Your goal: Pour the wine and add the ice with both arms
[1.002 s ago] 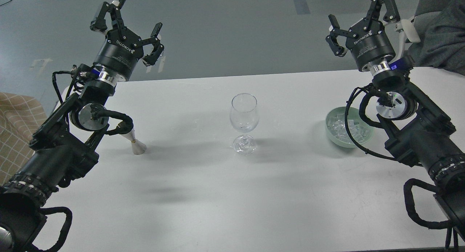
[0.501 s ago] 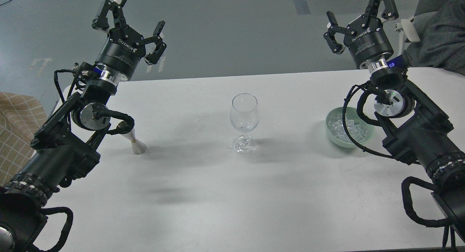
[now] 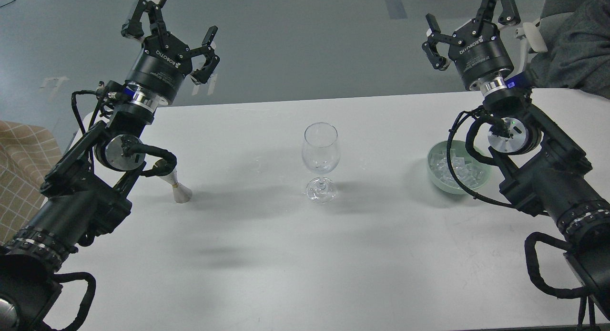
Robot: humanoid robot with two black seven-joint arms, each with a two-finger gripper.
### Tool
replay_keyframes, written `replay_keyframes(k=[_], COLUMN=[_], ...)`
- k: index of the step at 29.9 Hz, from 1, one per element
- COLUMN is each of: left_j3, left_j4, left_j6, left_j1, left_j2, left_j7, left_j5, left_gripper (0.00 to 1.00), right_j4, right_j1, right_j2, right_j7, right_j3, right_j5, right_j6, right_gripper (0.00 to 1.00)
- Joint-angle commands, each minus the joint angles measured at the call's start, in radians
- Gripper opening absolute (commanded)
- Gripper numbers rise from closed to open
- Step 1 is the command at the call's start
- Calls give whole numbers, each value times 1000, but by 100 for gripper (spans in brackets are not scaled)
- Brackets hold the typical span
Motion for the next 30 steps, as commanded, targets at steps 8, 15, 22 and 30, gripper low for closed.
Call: replay_keyframes(k=[8, 15, 22, 30], left_j3=[0, 1, 1, 1], left_j4=[0, -1, -26, -174], left_j6=[7, 13, 19, 33], left_j1=[0, -3, 2, 20], left_j2=[0, 6, 19, 167], left_j7=[-1, 0, 15, 124], left_j5=[0, -2, -6, -67], left_gripper=[98, 98, 98, 98], right_j4=[2, 2, 3, 3], right_j1=[0, 3, 3, 9], right_j2=[0, 2, 6, 5], right_j7=[-2, -2, -2, -3], right_j3=[0, 0, -2, -3], right_j5=[-1, -1, -1, -1], right_j6=[0, 0, 0, 0], right_gripper=[100, 100, 100, 100])
